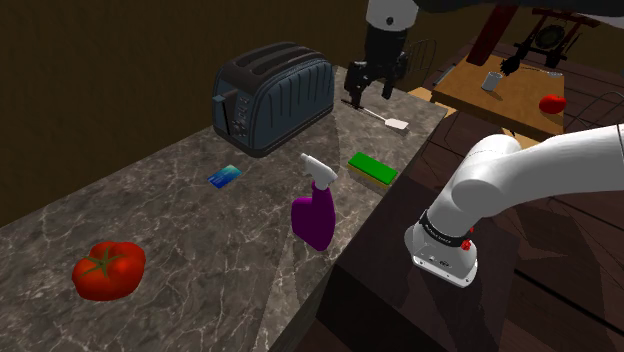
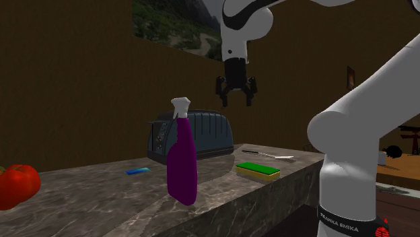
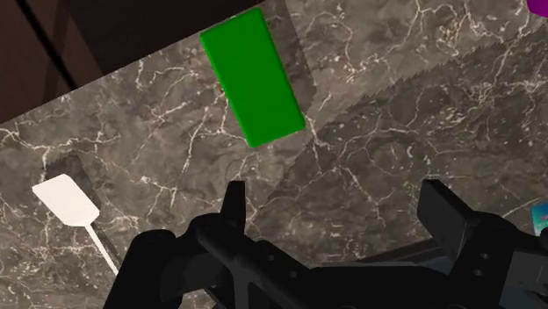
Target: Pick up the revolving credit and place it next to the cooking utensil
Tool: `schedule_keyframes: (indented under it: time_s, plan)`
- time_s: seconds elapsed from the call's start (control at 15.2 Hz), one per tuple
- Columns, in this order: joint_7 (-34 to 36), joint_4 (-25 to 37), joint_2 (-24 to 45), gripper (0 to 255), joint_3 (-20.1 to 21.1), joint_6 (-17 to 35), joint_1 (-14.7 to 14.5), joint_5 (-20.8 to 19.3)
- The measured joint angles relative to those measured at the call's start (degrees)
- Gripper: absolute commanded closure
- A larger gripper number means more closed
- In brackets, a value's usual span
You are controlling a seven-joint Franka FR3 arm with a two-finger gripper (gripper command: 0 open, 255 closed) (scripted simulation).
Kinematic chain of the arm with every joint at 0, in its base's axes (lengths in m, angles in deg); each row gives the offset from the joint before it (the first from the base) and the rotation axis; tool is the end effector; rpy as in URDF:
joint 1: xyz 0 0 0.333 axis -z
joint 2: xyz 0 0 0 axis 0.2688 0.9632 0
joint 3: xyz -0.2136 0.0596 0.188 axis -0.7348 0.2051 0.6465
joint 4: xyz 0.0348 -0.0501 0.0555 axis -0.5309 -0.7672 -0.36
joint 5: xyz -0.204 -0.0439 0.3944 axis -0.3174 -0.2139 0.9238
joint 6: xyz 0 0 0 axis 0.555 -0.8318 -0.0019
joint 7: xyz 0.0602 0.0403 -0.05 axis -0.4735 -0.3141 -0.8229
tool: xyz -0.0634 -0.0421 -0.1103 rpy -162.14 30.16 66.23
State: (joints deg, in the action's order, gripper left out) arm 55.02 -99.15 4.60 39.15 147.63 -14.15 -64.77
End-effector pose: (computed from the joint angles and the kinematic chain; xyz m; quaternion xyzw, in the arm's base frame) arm 0.3729 0.0791 0.5198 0.9823 -0.1849 -0.0113 0.0278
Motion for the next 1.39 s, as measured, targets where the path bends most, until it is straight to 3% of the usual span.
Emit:
schedule_keyframes:
  time_s: [0.46, 0.86, 1.12, 1.39]
  plan:
    - [21.97, 0.23, 7.06, 0, 12.99, 8.49, 2.82, 5.98]
    - [40.97, 4.68, 17.42, 0, 23.95, 15.56, 7.66, 6.34]
    - [55.45, 10.60, 27.56, 0, 31.86, 19.34, 12.28, 2.33]
    - [71.41, 16.79, 40.20, 0, 38.41, 22.45, 16.11, -6.52]
